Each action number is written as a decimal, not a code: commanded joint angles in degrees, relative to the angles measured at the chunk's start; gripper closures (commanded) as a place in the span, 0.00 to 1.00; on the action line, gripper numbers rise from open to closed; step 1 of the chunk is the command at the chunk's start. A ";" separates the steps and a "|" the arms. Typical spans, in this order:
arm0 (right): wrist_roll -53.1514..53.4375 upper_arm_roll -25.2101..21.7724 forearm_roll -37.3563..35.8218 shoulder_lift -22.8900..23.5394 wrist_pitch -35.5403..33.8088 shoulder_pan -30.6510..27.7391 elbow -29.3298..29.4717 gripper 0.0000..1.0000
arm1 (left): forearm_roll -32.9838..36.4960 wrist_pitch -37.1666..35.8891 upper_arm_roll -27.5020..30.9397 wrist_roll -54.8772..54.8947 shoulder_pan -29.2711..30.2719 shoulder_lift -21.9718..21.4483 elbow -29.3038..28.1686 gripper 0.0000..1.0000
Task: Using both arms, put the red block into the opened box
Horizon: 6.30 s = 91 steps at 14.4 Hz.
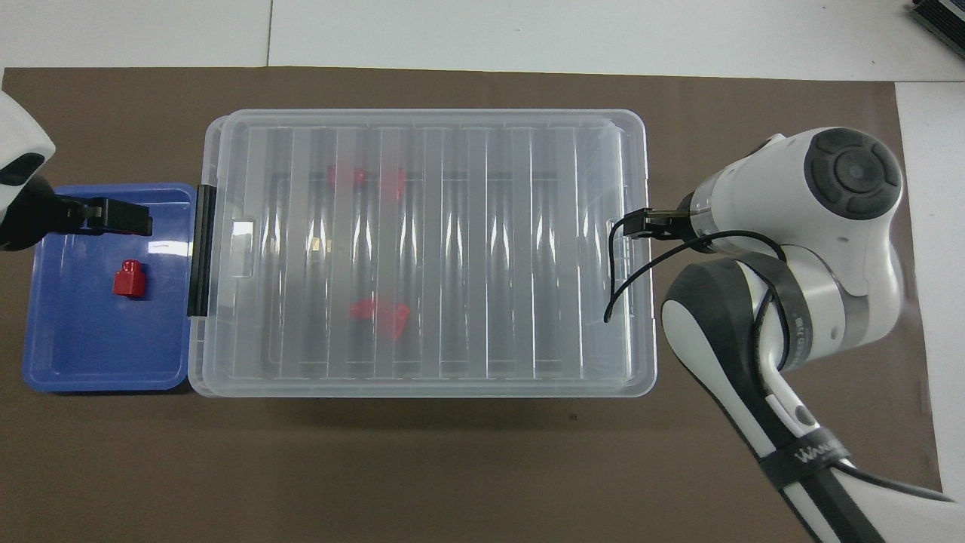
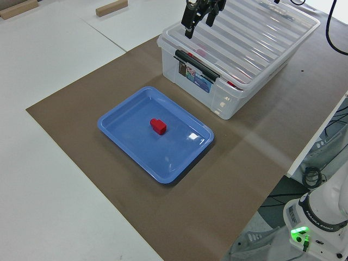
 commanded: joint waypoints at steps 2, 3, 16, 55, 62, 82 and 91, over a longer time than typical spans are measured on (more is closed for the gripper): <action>-5.18 0.29 0.66 0.01 -0.23 -3.37 -0.41 0.00 | 0.61 -0.80 -0.60 0.09 0.78 -1.02 -0.48 0.00; -6.50 0.29 0.66 0.01 -0.50 -4.15 -0.33 0.00 | 0.61 -0.80 -0.51 0.09 0.78 -1.02 -0.48 0.00; -19.32 0.21 0.57 -0.08 -3.39 -14.17 -0.41 0.00 | 0.61 -0.80 -0.60 0.18 0.78 -1.02 -0.48 0.00; -14.77 2.32 -0.48 -7.65 -30.98 -16.03 18.55 0.00 | 0.70 44.20 -0.42 11.08 16.25 13.57 -28.87 0.00; -9.32 2.32 -0.48 -8.96 -32.31 -13.57 16.29 0.00 | 0.70 43.50 -0.33 11.78 16.25 13.39 -28.96 0.81; -8.35 2.49 -1.62 -10.10 -31.70 -14.27 14.70 0.00 | 0.44 -2.49 -1.65 -35.39 -5.62 10.58 8.57 1.00; -8.35 2.49 -1.62 -10.10 -31.70 -14.27 14.70 0.00 | 2.88 24.25 -1.48 -42.80 -13.28 8.03 -12.17 1.00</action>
